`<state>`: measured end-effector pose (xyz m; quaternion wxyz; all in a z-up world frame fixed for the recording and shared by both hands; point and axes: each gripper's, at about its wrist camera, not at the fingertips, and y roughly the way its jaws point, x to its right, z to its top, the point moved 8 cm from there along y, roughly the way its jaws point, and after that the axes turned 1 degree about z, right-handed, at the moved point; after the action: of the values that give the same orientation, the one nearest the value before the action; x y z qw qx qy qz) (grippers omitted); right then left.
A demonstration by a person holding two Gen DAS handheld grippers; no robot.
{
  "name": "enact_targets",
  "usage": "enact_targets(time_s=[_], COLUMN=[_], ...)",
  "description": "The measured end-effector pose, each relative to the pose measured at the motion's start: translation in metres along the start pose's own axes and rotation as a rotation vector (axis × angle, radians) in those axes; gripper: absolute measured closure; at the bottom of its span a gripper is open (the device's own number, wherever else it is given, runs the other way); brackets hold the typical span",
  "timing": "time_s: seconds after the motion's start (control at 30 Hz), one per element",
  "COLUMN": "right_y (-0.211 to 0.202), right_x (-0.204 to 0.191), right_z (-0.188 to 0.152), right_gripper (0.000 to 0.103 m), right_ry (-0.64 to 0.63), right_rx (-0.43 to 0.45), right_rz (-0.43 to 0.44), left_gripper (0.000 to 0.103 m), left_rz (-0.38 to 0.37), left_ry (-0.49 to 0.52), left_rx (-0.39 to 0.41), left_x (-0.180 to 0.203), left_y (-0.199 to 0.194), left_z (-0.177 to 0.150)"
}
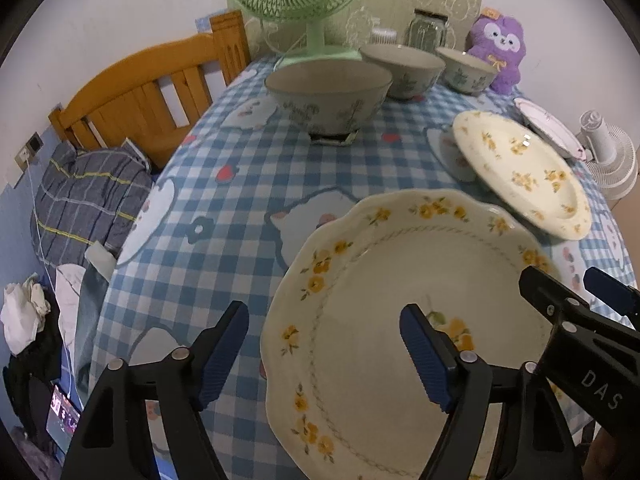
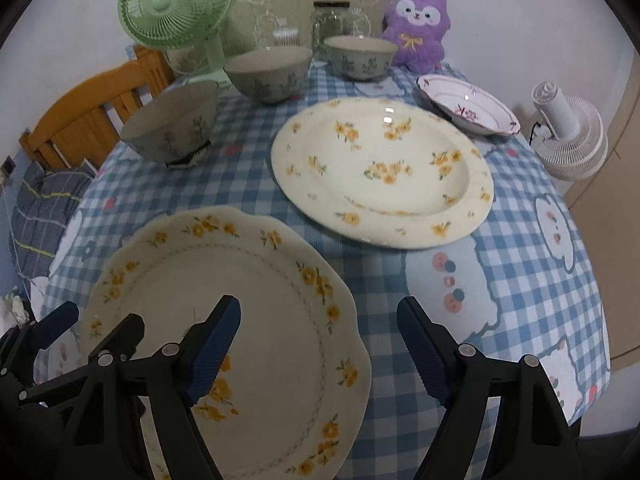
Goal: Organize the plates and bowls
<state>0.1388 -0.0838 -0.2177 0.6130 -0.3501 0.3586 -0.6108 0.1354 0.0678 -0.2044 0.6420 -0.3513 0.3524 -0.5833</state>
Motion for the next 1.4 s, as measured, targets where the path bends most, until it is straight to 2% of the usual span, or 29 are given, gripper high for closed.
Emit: enact_targets(time_s=[0.13,0.4,0.7,1.0,1.27,1.4], right_y=[0.010,0.027,0.031,0.032,0.031,0.030], right_x=[0.000,-0.006,-0.006,-0.005,-0.007,0.002], right_z=[-0.004,-0.010,-0.013,-0.012,-0.012,-0.014], right_gripper=[0.021,0.031,0.031,0.031,0.031,0.033], right_ry=[0.004,0.030,0.042,0.035,-0.024,-0.027], right_rx=[-0.028,-0.081,-0.092,-0.111,-0.129,-0.149], right_rz=[-0.017,-0.041,-0.085,-0.073,-0.026,-0.008], left_gripper=[0.029,0.033,0.032,0.032,0.033,0.040], left_rz=[-0.021,-0.067,-0.135,-0.134,-0.103,-0.072], left_ry=[-0.004,0.040,0.046,0.054,0.010,-0.014], left_rx=[-0.033,-0.065,-0.091,-0.090,-0.096,-0.089], left_x=[-0.002,0.003,0.003,0.004,0.003,0.005], left_y=[0.010,0.022,0.027,0.027,0.024,0.019], left_z=[-0.004,-0.008,-0.005,-0.004,-0.007,-0.009])
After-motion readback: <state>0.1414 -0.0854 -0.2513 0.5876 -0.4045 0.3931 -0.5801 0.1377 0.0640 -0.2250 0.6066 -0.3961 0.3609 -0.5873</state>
